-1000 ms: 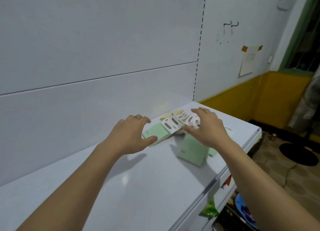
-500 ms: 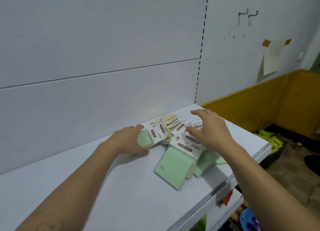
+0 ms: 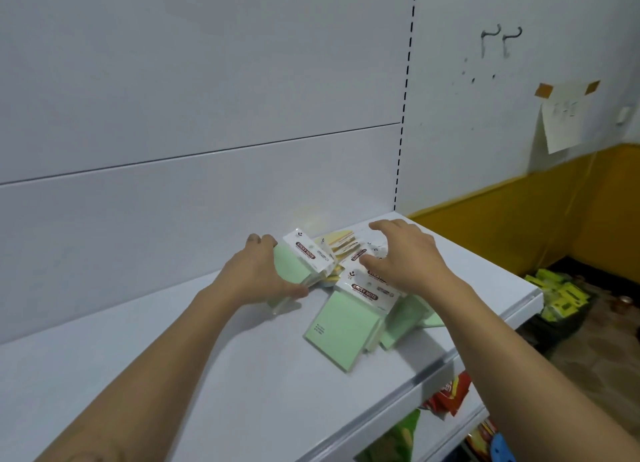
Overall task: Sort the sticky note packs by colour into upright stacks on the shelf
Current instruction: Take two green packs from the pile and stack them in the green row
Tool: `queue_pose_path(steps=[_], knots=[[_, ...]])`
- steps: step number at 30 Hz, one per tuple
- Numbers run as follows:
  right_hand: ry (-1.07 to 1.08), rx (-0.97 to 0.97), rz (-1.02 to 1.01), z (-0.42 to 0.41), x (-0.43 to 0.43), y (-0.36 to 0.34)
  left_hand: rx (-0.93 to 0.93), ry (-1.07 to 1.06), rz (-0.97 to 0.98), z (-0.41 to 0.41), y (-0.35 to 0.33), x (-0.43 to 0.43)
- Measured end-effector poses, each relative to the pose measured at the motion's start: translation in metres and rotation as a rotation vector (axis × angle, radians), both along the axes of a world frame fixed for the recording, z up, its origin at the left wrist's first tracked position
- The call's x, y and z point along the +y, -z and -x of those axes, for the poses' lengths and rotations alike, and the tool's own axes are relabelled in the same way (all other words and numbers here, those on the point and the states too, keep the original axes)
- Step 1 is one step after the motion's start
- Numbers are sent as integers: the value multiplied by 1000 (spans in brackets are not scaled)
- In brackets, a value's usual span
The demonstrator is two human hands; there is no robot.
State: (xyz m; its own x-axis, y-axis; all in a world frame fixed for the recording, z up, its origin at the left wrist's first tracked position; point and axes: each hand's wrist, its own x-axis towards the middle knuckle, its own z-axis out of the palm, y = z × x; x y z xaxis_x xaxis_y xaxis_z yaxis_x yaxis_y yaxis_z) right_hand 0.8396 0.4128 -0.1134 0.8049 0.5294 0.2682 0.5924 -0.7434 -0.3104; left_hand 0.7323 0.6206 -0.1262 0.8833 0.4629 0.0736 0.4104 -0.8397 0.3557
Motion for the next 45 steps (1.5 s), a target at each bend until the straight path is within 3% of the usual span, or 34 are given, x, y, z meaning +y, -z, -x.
queue_pose_path(steps=[6,9,19,24,27,30,45], knots=[[59,3,33,1,-13,-12,-241,67,282,-2,-13,-1],[81,31,79,5,-17,-16,-344,60,309,-4,-16,1],[134,75,145,23,-18,-16,-418,62,311,10,-12,-7],[256,84,51,60,-21,2,-430,92,367,21,-4,-10],[257,195,69,81,-21,21,-422,113,411,28,4,-11],[264,269,-59,90,-16,30,-427,119,432,34,10,-14],[260,263,-381,74,-25,27,-434,91,444,55,14,-26]])
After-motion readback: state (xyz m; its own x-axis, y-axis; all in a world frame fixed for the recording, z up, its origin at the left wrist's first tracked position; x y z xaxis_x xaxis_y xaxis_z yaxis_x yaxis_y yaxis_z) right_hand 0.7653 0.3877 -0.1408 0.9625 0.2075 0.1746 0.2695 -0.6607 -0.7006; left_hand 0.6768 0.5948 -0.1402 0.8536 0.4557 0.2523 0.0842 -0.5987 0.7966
